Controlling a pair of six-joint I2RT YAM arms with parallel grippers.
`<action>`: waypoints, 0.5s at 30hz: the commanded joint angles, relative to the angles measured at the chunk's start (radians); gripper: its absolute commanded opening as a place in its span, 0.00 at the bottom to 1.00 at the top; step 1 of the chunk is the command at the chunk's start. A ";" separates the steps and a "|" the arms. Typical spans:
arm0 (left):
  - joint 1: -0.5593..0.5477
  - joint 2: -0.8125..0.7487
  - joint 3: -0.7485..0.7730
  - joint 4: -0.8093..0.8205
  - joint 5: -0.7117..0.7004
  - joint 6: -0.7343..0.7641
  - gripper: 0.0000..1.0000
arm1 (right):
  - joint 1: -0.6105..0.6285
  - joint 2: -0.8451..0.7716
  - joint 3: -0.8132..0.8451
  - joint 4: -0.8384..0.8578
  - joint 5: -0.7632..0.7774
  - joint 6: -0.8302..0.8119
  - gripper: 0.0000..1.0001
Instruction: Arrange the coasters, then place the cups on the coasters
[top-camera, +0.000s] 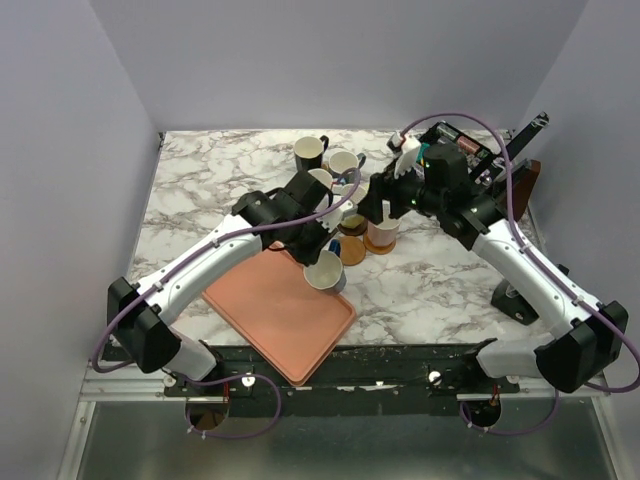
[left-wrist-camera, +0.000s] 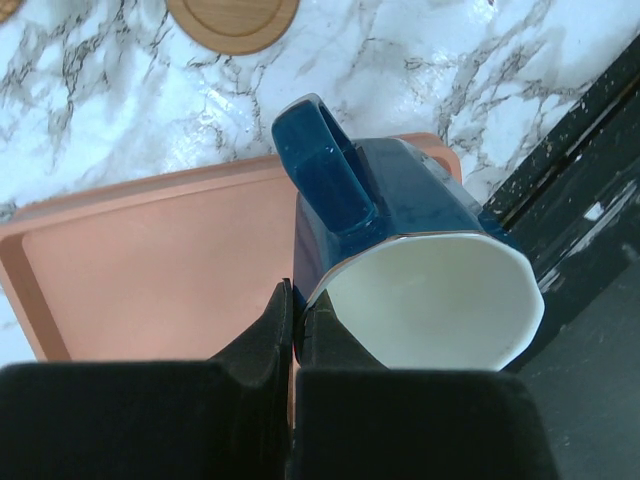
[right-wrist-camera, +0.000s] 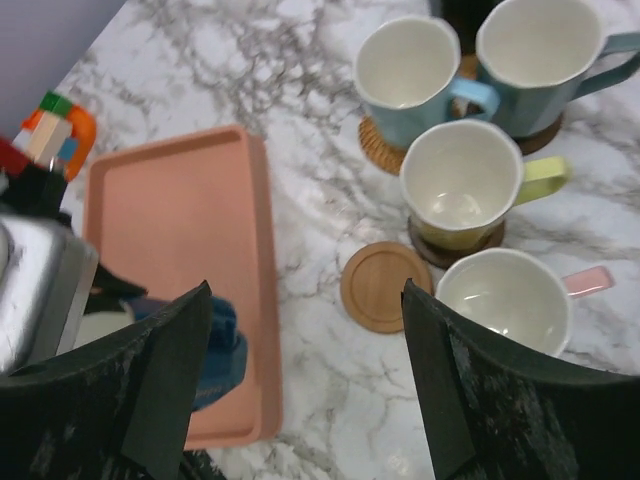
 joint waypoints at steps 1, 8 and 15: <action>0.036 0.036 0.111 -0.010 0.056 0.111 0.00 | 0.023 -0.077 -0.091 -0.036 -0.153 -0.033 0.83; 0.045 0.121 0.200 -0.006 0.083 0.046 0.00 | 0.138 -0.093 -0.114 -0.087 -0.015 -0.045 0.80; 0.045 0.144 0.240 0.000 0.082 0.012 0.00 | 0.261 -0.021 -0.085 -0.101 0.190 -0.027 0.75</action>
